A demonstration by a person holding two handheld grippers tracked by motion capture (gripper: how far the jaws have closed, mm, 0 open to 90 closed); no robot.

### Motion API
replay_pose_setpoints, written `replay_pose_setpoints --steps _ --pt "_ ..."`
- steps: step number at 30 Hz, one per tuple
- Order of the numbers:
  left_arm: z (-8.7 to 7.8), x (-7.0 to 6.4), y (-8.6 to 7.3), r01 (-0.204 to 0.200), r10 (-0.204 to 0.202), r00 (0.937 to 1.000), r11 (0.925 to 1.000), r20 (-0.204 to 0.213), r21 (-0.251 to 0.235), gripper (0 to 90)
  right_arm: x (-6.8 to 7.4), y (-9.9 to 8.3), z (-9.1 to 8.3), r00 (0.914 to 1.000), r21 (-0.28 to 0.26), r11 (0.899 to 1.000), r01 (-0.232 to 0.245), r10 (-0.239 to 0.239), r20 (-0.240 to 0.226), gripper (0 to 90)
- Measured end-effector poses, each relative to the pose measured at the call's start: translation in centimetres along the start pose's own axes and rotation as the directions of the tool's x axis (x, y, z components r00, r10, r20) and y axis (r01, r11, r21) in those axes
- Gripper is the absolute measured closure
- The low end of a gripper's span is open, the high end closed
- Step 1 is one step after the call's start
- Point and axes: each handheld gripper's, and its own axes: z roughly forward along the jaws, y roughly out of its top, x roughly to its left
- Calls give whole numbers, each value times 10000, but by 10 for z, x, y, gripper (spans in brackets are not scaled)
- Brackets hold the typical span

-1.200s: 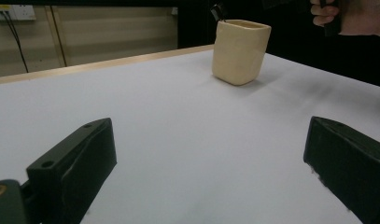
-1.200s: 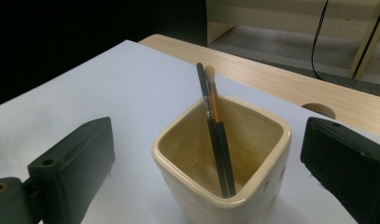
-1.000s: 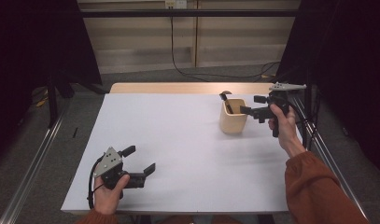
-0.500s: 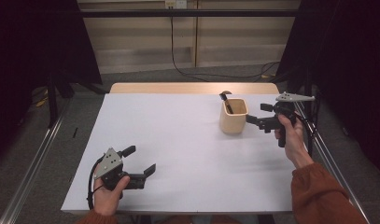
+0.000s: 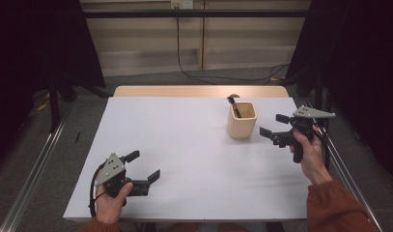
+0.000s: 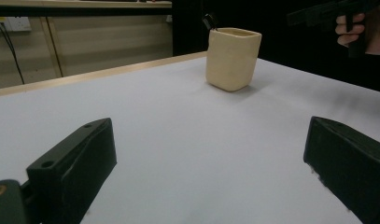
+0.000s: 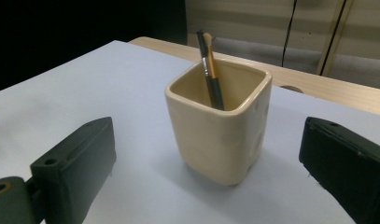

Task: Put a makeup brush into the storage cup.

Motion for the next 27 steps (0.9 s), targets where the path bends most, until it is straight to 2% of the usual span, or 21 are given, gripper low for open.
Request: replay_pose_setpoints --steps 3,12,15,17,19,27 --pt "0 0 0 -45 45 10000 10000 30 34 24 5 -5 -4 9999 -10 9999 161 -161 -53 30" --pt "-1 -1 -1 46 -46 10000 10000 -19 9 24 15 -20 -20 10000 -74 10000 51 -52 -72 23" --pt "-1 -1 -1 57 -57 10000 10000 -19 17 24 18 -26 -24 9995 -266 9996 79 -70 321 29" --pt "-1 -1 -1 40 -40 10000 10000 -23 5 24 21 -32 -26 9991 -34 9999 104 -103 413 29" --pt "-1 -1 -1 42 -42 10000 10000 -38 -4 24 24 -38 -29 9985 -94 9999 124 -119 538 29" --pt "-2 -2 0 112 -113 9999 9999 -83 -64 24 32 -54 -47 9978 -48 10000 84 -81 656 28"
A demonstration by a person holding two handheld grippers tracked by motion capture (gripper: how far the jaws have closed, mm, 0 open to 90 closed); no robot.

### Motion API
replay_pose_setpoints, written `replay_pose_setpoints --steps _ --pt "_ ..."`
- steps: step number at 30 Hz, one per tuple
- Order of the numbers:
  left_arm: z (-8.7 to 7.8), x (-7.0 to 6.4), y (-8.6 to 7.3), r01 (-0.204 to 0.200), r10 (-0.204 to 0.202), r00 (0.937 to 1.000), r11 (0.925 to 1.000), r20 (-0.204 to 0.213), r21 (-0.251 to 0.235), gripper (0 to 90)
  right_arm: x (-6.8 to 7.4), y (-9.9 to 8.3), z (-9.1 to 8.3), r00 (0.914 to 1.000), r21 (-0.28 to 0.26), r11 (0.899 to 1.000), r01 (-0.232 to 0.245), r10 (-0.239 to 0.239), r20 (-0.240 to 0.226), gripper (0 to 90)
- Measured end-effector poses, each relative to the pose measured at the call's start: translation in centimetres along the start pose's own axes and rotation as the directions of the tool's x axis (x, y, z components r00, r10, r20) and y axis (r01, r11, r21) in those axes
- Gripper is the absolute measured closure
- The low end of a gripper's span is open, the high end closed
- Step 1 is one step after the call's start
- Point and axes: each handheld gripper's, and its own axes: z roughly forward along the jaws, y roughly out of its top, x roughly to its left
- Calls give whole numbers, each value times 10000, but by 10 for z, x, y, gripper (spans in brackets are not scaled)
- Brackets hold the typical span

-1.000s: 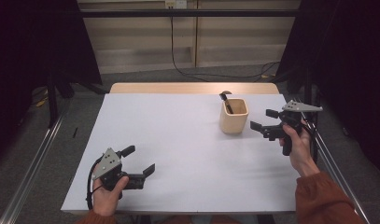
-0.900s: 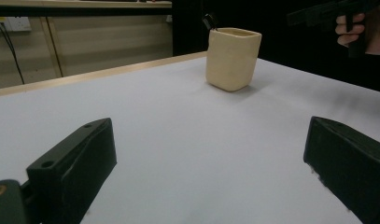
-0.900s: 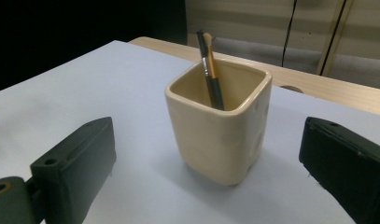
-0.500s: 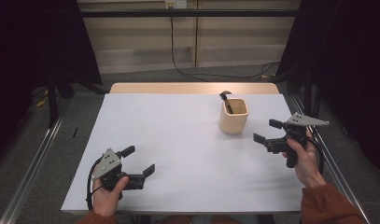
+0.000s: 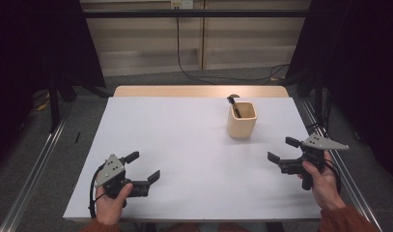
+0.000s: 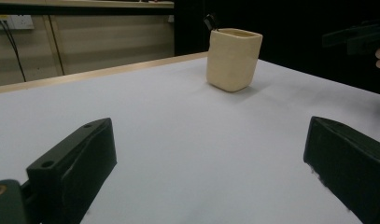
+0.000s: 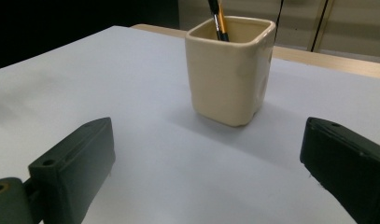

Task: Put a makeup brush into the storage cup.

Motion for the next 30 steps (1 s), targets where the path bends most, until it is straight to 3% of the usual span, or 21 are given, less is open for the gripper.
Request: replay_pose_setpoints --steps 10,16,22,30 --pt "-3 -2 -4 71 -70 9999 9999 -90 121 24 6 -25 -25 9974 -252 9995 213 -195 699 38" --pt "-7 -2 -3 -20 21 9999 10000 -115 45 24 5 -30 -43 9947 -802 9967 -84 165 1010 34" --pt "-6 -2 -3 -102 103 9997 9999 -199 62 25 5 -31 -48 9920 -1067 9942 -167 298 1223 38" --pt "-6 1 -3 -47 48 9997 10000 -250 38 26 5 -32 -44 9944 -795 9968 -79 162 1045 36"
